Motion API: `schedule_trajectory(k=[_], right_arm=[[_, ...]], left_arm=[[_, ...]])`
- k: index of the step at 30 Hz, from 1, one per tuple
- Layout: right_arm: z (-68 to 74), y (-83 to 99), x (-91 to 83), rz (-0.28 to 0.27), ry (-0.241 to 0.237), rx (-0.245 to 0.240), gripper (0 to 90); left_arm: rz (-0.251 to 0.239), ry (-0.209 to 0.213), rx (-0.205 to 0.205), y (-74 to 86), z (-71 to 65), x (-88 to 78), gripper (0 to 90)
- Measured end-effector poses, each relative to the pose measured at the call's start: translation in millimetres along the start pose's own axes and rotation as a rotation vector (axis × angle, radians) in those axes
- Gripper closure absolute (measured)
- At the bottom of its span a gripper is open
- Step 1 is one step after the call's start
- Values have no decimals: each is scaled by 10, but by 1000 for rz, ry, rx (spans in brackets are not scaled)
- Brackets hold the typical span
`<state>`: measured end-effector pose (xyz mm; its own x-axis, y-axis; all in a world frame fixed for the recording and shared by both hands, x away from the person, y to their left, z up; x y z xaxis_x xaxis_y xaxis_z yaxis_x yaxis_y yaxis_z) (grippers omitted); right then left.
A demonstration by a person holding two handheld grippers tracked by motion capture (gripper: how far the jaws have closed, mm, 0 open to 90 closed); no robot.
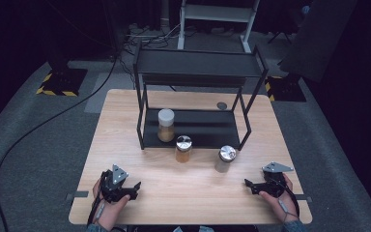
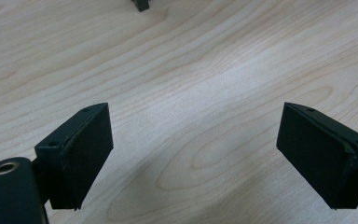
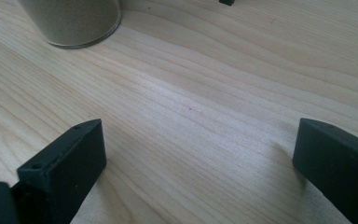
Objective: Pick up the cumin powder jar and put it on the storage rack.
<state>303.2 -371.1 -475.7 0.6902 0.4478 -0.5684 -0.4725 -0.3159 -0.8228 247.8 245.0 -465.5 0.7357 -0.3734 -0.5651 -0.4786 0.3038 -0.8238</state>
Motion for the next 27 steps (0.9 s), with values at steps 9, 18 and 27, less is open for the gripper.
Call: schedule_trajectory(k=[9,18,27], right_arm=[[0,0,0,0,0,0,23],[0,0,0,0,0,0,23],[0,1,0,0,0,0,23]], left_arm=[[24,-3,-31,49,12,17,97],[35,-11,-82,101,24,44,71],[45,-15,-85,87,5,60,30]])
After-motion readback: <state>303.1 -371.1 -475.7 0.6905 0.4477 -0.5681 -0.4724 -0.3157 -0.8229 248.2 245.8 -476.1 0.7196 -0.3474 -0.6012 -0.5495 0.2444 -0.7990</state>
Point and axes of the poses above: each handheld gripper's, and its own axes: x roughly forward along the jaws, y roughly out of its underside, z roughly to its left, the point moved 4 cm from there along x, roughly forward along the jaws, and after that the axes turned 9 degrees about -z, right-handed, at the moved point
